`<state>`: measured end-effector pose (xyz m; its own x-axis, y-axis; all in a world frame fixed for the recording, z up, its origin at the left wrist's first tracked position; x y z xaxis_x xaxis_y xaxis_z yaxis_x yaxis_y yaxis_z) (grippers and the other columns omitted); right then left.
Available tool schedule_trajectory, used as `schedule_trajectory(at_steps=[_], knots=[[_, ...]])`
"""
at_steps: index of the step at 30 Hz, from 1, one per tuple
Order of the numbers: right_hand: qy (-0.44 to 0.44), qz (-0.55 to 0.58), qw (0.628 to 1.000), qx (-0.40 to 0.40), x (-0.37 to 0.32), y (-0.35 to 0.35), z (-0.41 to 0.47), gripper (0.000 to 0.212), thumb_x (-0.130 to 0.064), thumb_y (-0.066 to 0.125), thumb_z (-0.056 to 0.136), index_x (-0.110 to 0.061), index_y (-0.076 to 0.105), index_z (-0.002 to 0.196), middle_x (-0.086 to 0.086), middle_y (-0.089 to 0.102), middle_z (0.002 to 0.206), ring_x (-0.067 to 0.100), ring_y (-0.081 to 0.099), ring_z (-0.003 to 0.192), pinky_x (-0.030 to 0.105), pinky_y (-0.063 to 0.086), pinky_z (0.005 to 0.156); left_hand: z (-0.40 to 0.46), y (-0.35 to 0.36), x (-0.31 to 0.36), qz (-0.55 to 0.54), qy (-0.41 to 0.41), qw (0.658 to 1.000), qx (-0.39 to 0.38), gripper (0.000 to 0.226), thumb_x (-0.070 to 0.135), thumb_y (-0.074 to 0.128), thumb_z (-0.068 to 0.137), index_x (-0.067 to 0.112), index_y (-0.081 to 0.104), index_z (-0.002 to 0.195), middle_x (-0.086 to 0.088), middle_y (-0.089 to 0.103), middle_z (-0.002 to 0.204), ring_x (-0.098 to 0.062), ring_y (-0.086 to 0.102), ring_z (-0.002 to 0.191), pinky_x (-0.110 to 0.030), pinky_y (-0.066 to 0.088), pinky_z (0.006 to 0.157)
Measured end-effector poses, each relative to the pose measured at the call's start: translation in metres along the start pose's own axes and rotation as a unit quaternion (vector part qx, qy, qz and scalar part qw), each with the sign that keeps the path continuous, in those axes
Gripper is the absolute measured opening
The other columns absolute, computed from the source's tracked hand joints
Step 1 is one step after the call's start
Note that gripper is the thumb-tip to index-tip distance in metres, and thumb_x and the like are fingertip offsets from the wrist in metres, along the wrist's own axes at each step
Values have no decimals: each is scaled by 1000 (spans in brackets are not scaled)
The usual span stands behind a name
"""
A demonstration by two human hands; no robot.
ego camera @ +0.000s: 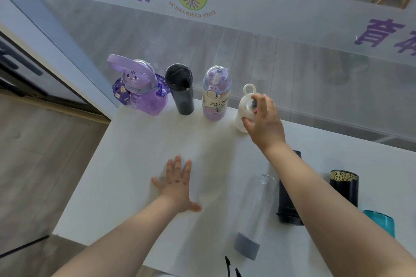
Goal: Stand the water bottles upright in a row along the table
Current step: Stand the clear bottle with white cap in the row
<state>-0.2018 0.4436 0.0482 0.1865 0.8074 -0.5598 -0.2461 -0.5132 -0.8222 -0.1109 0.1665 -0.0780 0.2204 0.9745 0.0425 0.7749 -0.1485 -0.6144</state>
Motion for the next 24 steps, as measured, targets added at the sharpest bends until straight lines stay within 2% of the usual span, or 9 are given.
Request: schedule_trajectory(at_steps=[3,8,10,12,14,16,20,24], knots=[[-17,6,1000,20,-5,-1,10,55,-18,66,79,-23,38,126,6,44,127,32,46,113,37,49,74,1,0,0,-2,0,1000,-1,141,70,71,63,25,-36,142,-7,-45,148,-30,-37,139,-75,8,105],[-19,6,1000,20,-6,1,15,55,-18,65,79,-23,37,125,6,44,127,32,44,115,39,48,80,0,0,0,-5,0,1000,-2,141,70,72,63,25,-36,142,-7,-46,148,-30,-38,139,-75,7,105],[-17,6,1000,14,-6,2,15,59,-18,65,79,-25,33,128,7,44,128,34,43,118,44,49,86,0,-1,0,-7,0,1000,-1,141,70,72,62,25,-35,142,-7,-45,148,-30,-38,139,-75,7,104],[-7,6,1000,-12,-3,6,15,73,-22,69,78,-26,24,136,13,40,137,37,36,128,48,40,101,-1,-1,0,-9,0,1000,1,142,70,73,62,25,-35,143,-7,-45,149,-30,-38,139,-75,7,104],[15,-4,999,-33,4,8,12,90,-33,73,77,-24,16,147,17,29,151,36,21,142,49,24,115,-1,-2,0,-10,1,1000,2,142,69,73,62,26,-35,143,-6,-45,149,-30,-38,139,-76,8,104],[21,-17,999,-23,7,1,4,98,-42,72,77,-18,11,151,17,22,156,34,13,147,47,14,118,-1,-2,0,-9,2,1000,6,142,70,73,61,26,-35,143,-6,-45,149,-29,-37,139,-76,8,104],[7,-3,1000,-12,9,-18,-26,96,-43,70,80,-14,14,152,13,24,156,32,16,146,44,16,119,-1,-1,-1,-6,3,1000,13,143,72,72,60,27,-35,143,-5,-45,149,-29,-36,140,-75,9,105],[-20,-10,999,-26,14,-34,-72,83,-31,69,83,-12,23,149,11,31,151,30,26,141,42,22,117,-2,-2,-2,-2,5,1000,26,142,75,71,59,29,-34,143,-4,-43,150,-28,-34,141,-74,10,106]])
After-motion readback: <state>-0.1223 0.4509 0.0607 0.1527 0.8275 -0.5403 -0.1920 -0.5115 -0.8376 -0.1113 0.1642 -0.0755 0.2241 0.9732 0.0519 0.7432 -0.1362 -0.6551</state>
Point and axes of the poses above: each hand's wrist, its own z-axis towards the middle knuckle, its own y-axis out of the palm, x = y × z, the point moved 8 cm from there along z, towards the middle knuckle
